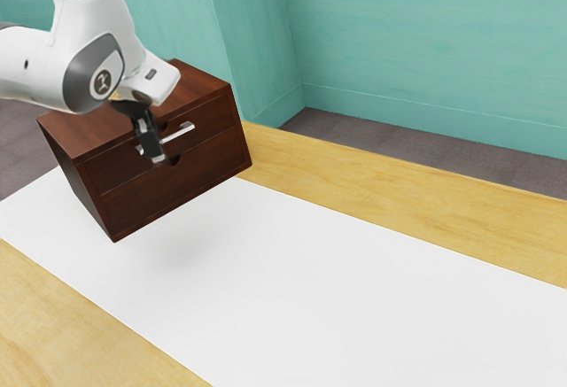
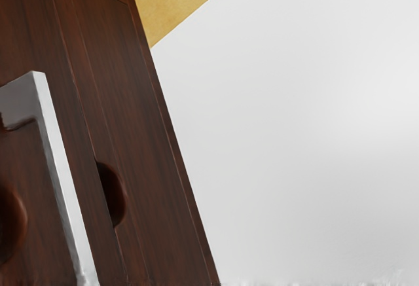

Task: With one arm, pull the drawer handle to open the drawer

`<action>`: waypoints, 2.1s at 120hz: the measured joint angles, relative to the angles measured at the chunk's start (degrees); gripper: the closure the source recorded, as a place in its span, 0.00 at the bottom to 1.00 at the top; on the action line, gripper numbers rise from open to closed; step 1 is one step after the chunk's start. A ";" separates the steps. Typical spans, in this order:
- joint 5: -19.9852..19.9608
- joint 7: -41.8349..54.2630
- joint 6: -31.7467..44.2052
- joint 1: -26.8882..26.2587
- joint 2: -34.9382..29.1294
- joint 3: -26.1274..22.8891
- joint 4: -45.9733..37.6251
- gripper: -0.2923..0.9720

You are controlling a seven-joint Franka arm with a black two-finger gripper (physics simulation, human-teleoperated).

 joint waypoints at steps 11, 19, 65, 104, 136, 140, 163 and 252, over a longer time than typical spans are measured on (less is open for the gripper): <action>-0.12 -0.41 0.39 0.98 0.51 0.23 0.29 0.23; -0.32 -0.69 0.59 1.01 1.20 0.26 0.30 0.23; -2.41 -1.91 3.22 2.57 2.98 0.19 0.38 0.34; -5.23 -2.56 6.04 3.40 6.04 0.18 2.30 0.36; -6.40 -2.89 6.65 3.65 8.61 -0.23 4.21 0.36; -6.72 -2.93 6.68 3.73 8.93 -0.24 4.31 0.36; -7.67 -3.08 6.81 4.19 10.31 -0.26 5.72 0.36; -8.96 -3.38 8.41 5.90 8.02 -3.42 1.59 0.45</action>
